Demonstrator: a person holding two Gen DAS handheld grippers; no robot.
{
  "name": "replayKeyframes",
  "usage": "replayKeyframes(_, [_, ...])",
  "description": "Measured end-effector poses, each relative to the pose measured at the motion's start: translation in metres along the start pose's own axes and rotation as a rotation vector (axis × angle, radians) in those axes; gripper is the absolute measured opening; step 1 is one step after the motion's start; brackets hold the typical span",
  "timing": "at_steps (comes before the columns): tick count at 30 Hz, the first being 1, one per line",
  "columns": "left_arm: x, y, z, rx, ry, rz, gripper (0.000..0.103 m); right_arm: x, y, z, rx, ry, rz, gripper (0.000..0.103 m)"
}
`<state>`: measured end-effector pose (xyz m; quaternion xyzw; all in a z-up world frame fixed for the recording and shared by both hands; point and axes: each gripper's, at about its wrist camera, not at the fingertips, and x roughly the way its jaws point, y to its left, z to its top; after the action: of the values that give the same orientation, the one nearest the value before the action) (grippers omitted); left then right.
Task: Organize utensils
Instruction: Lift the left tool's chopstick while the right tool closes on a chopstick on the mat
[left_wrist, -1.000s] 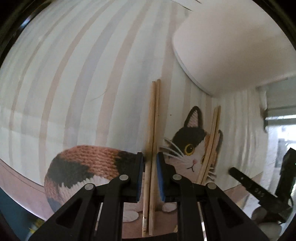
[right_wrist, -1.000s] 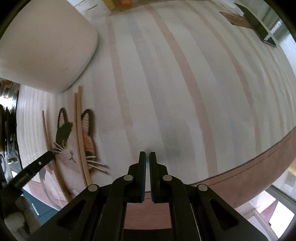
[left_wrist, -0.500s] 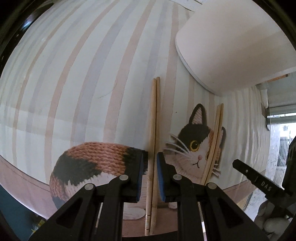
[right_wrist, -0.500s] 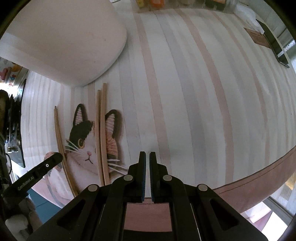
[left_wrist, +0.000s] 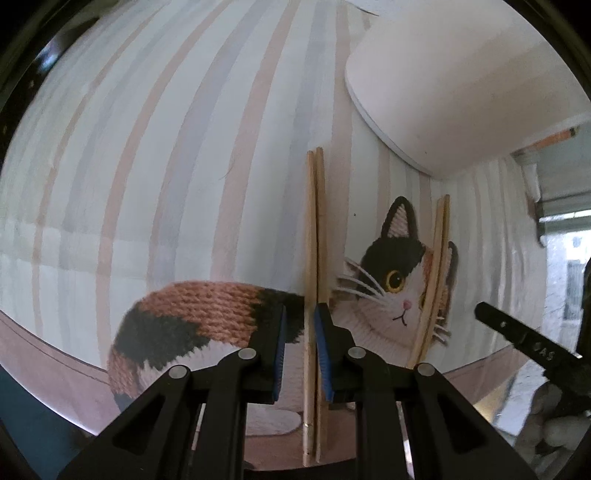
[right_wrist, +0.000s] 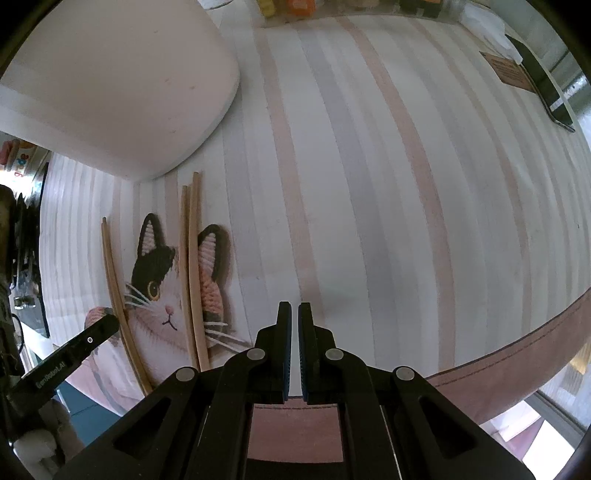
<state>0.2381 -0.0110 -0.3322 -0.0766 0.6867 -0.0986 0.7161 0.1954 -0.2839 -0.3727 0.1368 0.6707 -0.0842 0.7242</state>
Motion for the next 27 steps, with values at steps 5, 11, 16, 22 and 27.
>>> replayKeyframes(5, [0.003, -0.018, 0.004, 0.052, -0.007, 0.086, 0.016, -0.001, 0.011, 0.004, -0.022, 0.000, -0.001, 0.004])
replayKeyframes(11, [0.007, -0.030, 0.003, 0.057, -0.025, 0.137, 0.004, 0.000, 0.035, 0.008, -0.070, 0.003, 0.012, 0.004])
replayKeyframes(16, [0.001, -0.010, 0.003, -0.008, -0.017, 0.131, 0.004, 0.002, 0.058, 0.012, -0.109, 0.012, 0.054, 0.004])
replayKeyframes(22, [0.000, -0.007, 0.011, -0.014, -0.019, 0.120, 0.004, 0.011, 0.069, 0.018, -0.109, 0.047, 0.086, 0.009])
replayKeyframes(27, [0.002, -0.008, 0.011, -0.018, -0.018, 0.111, 0.005, 0.020, 0.069, 0.018, -0.116, 0.074, 0.111, 0.011])
